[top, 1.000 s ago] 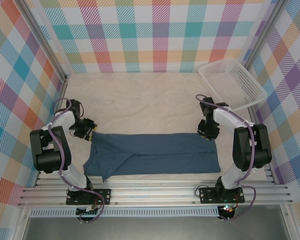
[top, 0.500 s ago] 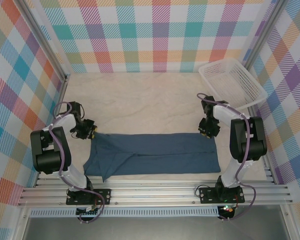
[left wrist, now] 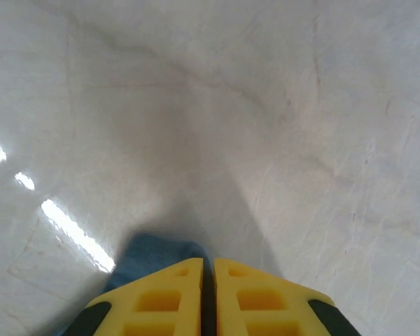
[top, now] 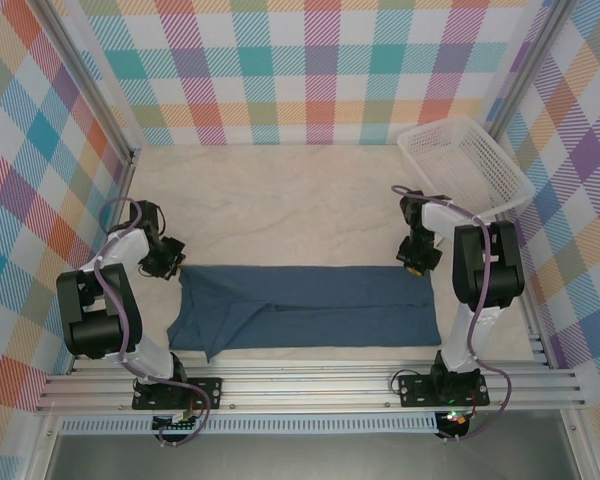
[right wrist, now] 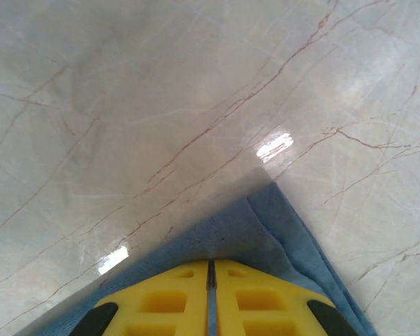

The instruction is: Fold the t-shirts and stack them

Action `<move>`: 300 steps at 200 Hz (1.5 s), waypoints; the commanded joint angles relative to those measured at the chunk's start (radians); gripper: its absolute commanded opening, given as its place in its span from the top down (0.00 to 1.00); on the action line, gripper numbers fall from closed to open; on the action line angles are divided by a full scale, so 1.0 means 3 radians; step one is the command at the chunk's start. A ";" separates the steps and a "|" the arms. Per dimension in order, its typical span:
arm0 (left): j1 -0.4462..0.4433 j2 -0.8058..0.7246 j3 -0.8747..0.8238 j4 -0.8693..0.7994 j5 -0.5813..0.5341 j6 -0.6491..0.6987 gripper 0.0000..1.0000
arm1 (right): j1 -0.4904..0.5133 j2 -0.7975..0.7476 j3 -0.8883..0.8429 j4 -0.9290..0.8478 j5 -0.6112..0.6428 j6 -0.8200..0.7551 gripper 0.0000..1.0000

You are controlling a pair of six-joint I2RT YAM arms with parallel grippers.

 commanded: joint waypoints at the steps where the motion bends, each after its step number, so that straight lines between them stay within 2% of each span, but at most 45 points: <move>1: 0.0078 0.0038 0.0121 -0.0259 -0.0176 0.0185 0.72 | 0.0012 -0.0023 -0.0006 -0.0001 0.0055 -0.0021 0.86; 14: 0.0067 -0.0094 0.0095 -0.0356 -0.0291 0.0174 0.60 | 0.0071 -0.0116 0.0007 0.0057 0.0045 -0.0100 0.79; 26: 0.0045 -0.0288 0.0051 -0.0460 -0.0371 0.0151 0.54 | 0.0128 -0.0193 0.0050 0.0065 0.0042 -0.0161 0.73; 44: -0.0079 -0.0636 -0.0071 -0.0591 -0.0344 0.0121 0.55 | 0.0230 -0.0311 0.0146 0.0014 0.0088 -0.0241 0.69; 57: -0.0287 -0.0801 -0.0221 -0.0667 -0.0267 0.0109 0.59 | 0.0296 -0.0413 0.0173 0.0006 0.0089 -0.0280 0.68; 85: -0.0530 -0.1189 -0.0770 -0.0426 -0.0095 0.0049 0.65 | 0.0418 -0.0675 0.0069 0.0200 -0.0210 -0.0428 0.65; 94: -0.0530 -0.1220 -0.0846 -0.0438 -0.0117 0.0066 0.65 | 0.0446 -0.0756 0.0006 0.0314 -0.0408 -0.0477 0.64; 127: -0.0536 -0.1092 -0.0935 -0.0292 0.0035 0.0258 0.63 | 0.0451 -0.0970 -0.0413 0.1045 -0.1711 -0.0503 0.59; 150: -0.0540 -0.0974 -0.0984 -0.0123 0.0033 0.0331 0.65 | 0.0463 -0.0917 -0.0536 0.1214 -0.2098 -0.0380 0.59; 193: -0.0538 -0.0826 -0.1034 -0.0065 -0.0021 0.0426 0.72 | 0.0475 -0.0763 -0.0543 0.1126 -0.2052 -0.0302 0.60; 216: -0.0541 -0.0754 -0.1046 -0.0008 -0.0024 0.0405 0.72 | 0.0472 -0.0548 -0.0425 0.0851 -0.1770 -0.0196 0.61; 230: -0.0556 -0.0728 -0.1034 0.0037 -0.0003 0.0386 0.72 | 0.0472 -0.0392 -0.0363 0.0775 -0.1627 -0.0131 0.65; 245: -0.0583 -0.0697 -0.0995 0.0028 -0.0004 0.0385 0.72 | 0.0470 -0.0133 -0.0154 0.0497 -0.1424 -0.0058 0.70; 300: -0.0663 -0.0621 -0.0854 0.0041 0.0143 0.0388 0.72 | 0.0327 0.0533 0.0582 -0.0124 -0.0754 -0.0040 0.74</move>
